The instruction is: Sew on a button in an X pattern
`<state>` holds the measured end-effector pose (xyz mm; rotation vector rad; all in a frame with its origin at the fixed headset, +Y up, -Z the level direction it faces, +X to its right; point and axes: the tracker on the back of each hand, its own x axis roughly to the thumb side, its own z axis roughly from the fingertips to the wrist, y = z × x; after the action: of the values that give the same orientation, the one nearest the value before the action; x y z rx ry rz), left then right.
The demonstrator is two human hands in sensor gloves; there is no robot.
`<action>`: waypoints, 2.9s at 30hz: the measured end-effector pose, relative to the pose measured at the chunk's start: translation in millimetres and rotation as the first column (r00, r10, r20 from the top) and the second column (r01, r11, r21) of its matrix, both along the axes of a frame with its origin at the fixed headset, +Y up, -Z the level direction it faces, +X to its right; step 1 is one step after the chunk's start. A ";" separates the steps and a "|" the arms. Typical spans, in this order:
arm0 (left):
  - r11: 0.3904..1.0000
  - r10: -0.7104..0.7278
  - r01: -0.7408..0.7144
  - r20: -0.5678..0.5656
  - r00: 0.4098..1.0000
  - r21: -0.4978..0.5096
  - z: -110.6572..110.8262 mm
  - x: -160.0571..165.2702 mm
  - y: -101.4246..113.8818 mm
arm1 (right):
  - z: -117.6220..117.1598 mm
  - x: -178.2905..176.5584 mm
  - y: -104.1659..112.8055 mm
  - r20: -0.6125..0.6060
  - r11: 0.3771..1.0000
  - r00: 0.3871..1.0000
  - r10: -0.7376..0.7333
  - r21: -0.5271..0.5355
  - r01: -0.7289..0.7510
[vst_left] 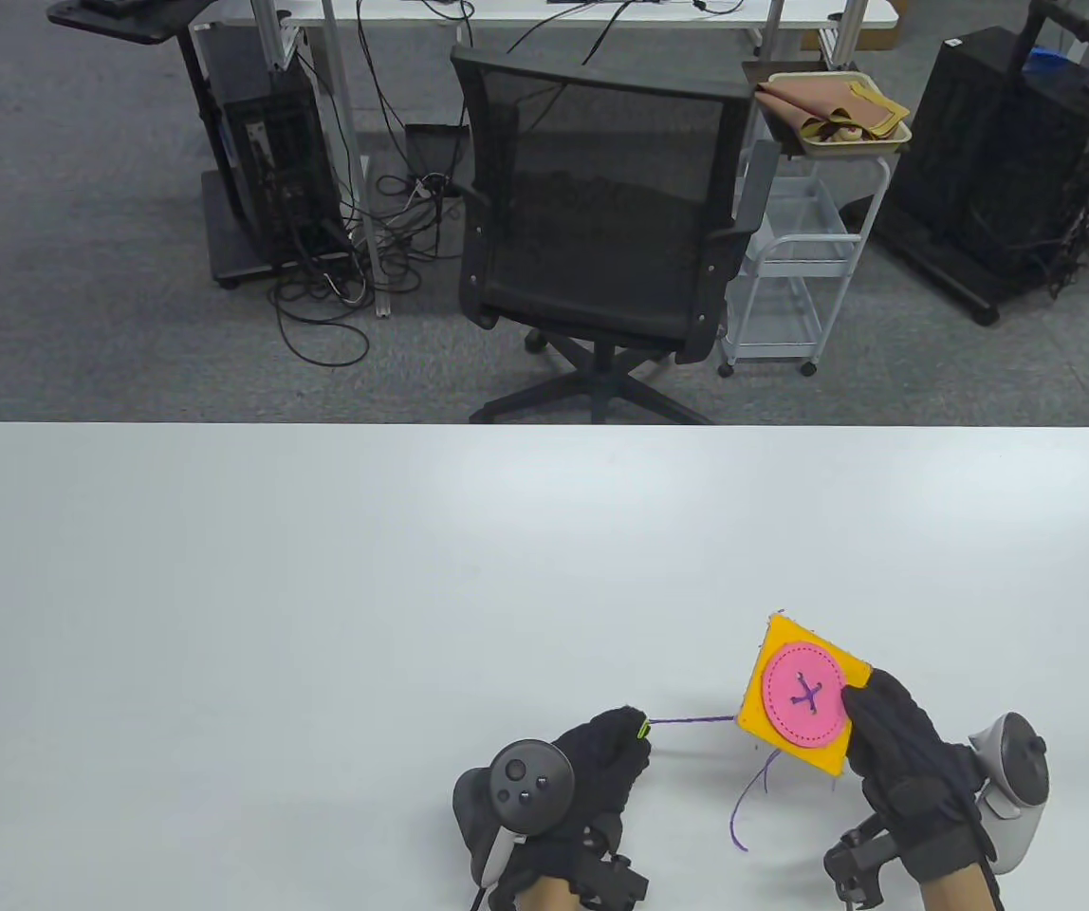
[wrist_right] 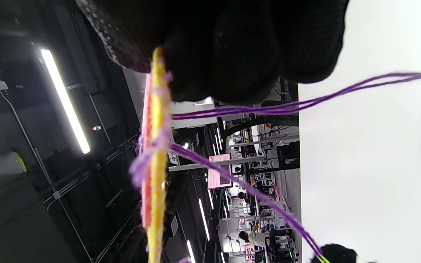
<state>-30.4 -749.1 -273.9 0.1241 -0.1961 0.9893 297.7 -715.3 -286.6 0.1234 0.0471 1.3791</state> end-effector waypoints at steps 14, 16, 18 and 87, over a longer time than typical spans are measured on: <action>0.927 0.376 -0.372 0.137 0.917 -0.054 6.6 6.2 9.2 | 1.3 -31.7 -1.9 -0.133 0.980 0.973 0.189 0.084 -0.179; 0.909 0.416 -0.408 0.171 0.893 -0.082 6.8 8.2 9.1 | 1.9 -36.9 -3.1 -0.147 0.973 0.964 0.222 0.094 -0.210; 0.894 0.448 -0.435 0.186 0.875 -0.105 6.6 9.7 8.5 | 2.5 -39.7 -3.6 -0.148 0.967 0.957 0.248 0.101 -0.235; 0.981 0.096 -0.107 -0.072 0.993 -0.163 -5.0 1.1 31.3 | 6.1 -41.5 -10.5 0.019 0.869 0.872 0.489 0.081 -0.488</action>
<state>-29.3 -717.8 -279.0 0.0131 -0.0479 1.0977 256.2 -725.8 -280.5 0.1919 0.0227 1.8922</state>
